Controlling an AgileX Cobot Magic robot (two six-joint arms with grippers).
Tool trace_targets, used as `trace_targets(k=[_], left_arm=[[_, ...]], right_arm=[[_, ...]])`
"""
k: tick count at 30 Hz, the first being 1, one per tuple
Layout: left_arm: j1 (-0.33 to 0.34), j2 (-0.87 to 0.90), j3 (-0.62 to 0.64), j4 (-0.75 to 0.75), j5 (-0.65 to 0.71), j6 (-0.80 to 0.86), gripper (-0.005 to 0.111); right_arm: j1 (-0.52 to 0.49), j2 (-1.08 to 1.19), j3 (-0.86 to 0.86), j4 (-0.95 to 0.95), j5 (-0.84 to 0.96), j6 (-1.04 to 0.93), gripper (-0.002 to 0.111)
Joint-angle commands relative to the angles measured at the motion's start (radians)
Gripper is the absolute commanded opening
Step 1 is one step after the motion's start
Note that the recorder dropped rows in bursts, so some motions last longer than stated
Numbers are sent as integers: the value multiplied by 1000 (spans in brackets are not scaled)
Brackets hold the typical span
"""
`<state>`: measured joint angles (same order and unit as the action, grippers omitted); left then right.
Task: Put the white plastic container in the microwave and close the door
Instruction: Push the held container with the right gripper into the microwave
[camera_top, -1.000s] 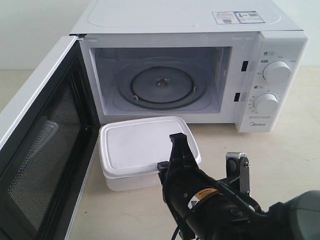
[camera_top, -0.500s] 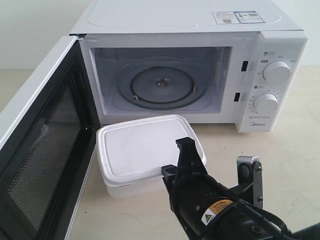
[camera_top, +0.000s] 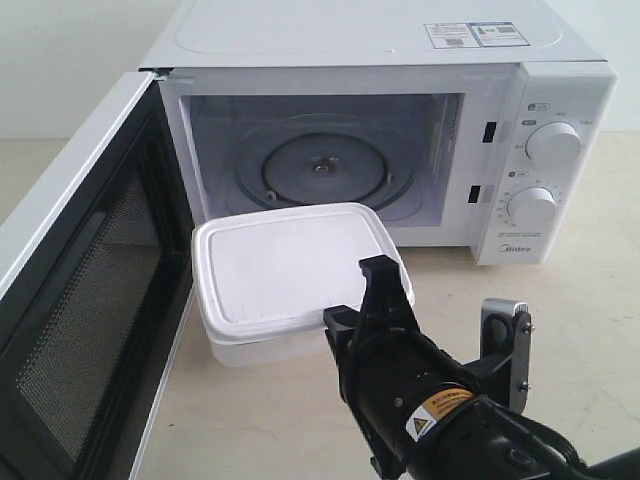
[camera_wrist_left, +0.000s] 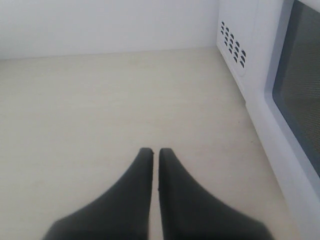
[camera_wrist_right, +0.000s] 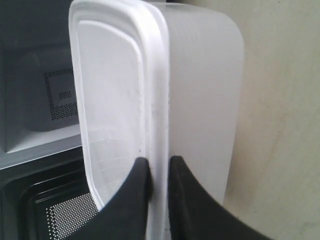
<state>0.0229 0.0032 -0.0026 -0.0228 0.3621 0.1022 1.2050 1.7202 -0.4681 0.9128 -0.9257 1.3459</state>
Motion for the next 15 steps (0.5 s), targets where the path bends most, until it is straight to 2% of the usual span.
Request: trace_targets(k=[1, 15], left_arm=[[-6, -3, 3, -7, -1, 3, 4], [-6, -3, 3, -7, -1, 3, 4]], right_arm=[[-19, -13, 6, -13, -42, 1, 0], [-119, -13, -60, -94, -15, -26, 0]])
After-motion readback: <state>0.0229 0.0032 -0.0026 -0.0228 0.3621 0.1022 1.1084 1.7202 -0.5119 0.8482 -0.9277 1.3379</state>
